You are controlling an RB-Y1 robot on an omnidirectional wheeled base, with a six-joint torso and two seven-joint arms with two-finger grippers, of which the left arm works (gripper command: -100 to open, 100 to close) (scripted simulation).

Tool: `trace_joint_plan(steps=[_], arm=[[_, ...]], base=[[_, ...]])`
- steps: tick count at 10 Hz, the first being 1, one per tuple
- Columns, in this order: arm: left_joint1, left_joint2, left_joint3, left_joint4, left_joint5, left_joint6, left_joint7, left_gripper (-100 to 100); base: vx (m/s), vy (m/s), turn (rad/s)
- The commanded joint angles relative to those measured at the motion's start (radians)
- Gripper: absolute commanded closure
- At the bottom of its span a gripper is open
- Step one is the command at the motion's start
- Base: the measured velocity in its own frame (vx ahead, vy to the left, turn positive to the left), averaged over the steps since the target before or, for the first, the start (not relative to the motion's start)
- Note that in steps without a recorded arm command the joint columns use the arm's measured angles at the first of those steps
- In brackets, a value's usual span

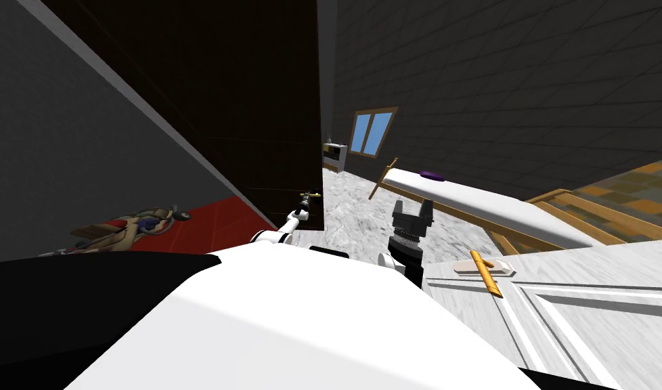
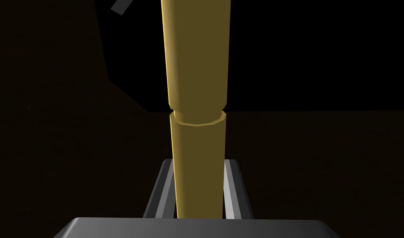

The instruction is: Push the door open

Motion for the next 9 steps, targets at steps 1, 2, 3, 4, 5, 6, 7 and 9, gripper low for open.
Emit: trace_joint_plan(steps=[1,2,3,4,5,6,7,9], arm=[[0.009,0.006,0.026,-0.020,0.006,0.007,-0.013,100],[0.010,0.011,0.038,-0.019,0.009,0.007,-0.017,100],[0.011,0.015,0.049,-0.018,0.013,0.006,-0.020,100],[0.011,0.017,0.055,-0.017,0.015,0.006,-0.022,100],[0.011,0.017,0.055,-0.017,0.015,0.006,-0.022,100],[0.013,0.024,0.073,-0.015,0.020,0.005,-0.028,100],[0.014,0.028,0.085,-0.014,0.024,0.005,-0.032,100],[0.016,0.037,0.107,-0.012,0.030,0.004,-0.039,100]], base=[[0.175,-0.099,0.048],[0.181,-0.126,0.090],[0.168,-0.112,0.092],[0.175,-0.094,0.075],[0.115,-0.050,0.034],[0.139,-0.081,0.042],[0.169,-0.099,0.079],[0.198,-0.131,0.086]])
